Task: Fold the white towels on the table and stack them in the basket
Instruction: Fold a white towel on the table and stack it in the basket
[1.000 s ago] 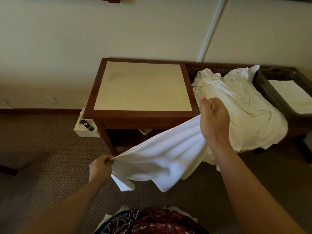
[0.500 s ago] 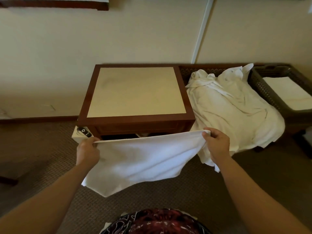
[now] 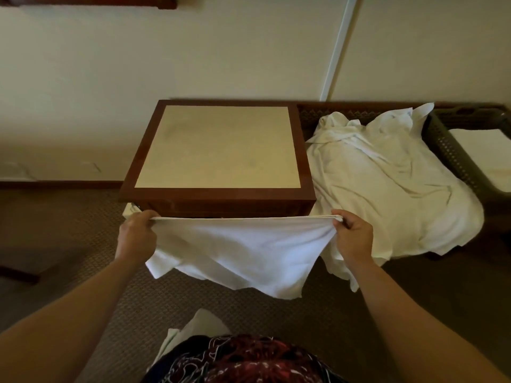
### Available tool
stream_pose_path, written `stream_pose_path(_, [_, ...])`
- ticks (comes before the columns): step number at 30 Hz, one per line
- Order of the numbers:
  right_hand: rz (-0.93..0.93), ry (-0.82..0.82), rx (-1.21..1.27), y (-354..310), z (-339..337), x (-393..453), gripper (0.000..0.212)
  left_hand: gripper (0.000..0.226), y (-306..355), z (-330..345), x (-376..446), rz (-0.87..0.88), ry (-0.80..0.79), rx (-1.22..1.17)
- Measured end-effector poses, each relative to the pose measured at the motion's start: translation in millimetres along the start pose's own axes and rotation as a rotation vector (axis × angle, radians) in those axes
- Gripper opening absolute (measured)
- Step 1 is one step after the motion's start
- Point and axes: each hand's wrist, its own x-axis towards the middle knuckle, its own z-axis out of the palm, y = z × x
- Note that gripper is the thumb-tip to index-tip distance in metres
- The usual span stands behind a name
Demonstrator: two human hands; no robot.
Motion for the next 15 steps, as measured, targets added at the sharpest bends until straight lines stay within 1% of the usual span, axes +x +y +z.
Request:
stream_pose_path(3, [-0.001, 0.000, -0.013, 2, 3, 8, 0.026, 0.046, 2, 2, 10, 0.004, 0.023, -0.011])
stream_pose_path(5, [0.015, 0.019, -0.013, 4, 8, 15, 0.024, 0.046, 2, 6, 20, 0.012, -0.008, 0.023])
stream_pose_path(7, [0.052, 0.066, -0.008, 4, 16, 22, 0.021, 0.044, 2, 10, 28, 0.065, -0.037, 0.041])
stream_pose_path(12, [0.142, 0.314, 0.089, -6, 59, 51, 0.020, 0.041, 5, 18, 67, 0.235, 0.066, -0.005])
stream_pose_path(15, [0.136, 0.471, 0.120, -22, 87, 72, 0.020, 0.045, 19, 21, 105, 0.327, 0.068, -0.020])
